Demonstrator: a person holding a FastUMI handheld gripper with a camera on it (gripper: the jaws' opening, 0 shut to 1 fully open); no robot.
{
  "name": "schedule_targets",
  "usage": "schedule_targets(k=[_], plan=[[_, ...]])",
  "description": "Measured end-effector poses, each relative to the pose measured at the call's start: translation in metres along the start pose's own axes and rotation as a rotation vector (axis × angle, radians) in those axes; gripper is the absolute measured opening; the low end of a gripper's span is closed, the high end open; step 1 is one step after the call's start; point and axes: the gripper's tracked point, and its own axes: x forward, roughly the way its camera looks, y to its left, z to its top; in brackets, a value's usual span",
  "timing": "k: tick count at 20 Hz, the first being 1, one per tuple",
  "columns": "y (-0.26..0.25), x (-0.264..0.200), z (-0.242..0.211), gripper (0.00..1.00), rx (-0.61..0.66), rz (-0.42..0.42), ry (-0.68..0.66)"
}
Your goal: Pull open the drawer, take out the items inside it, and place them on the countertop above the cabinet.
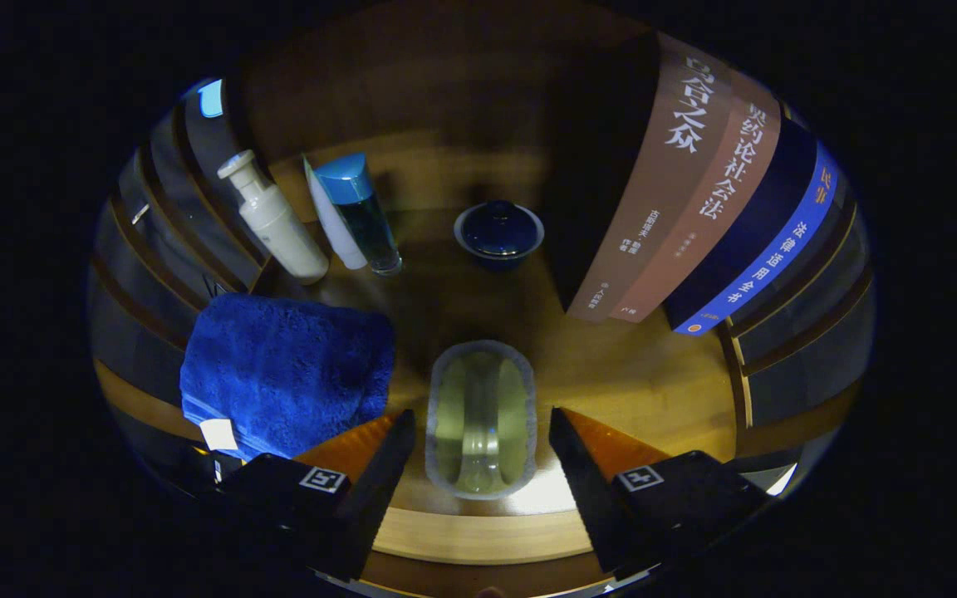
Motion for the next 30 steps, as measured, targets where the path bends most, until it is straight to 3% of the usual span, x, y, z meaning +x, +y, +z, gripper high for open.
schedule_targets(k=[3,8,16,21,25,30], plan=[[0.005,-0.010,-0.003,0.99,-0.030,0.001,-0.065],[0.010,-0.052,-0.016,1.00,-0.099,-0.002,-0.284],[0.010,-0.127,-0.080,1.00,-0.068,0.016,-0.678],[0.014,-0.181,-0.130,1.00,0.006,0.074,-0.867],[0.008,-0.209,-0.173,0.99,0.067,0.116,-0.946],[-0.010,-0.197,-0.230,0.99,0.075,0.045,-0.998]])
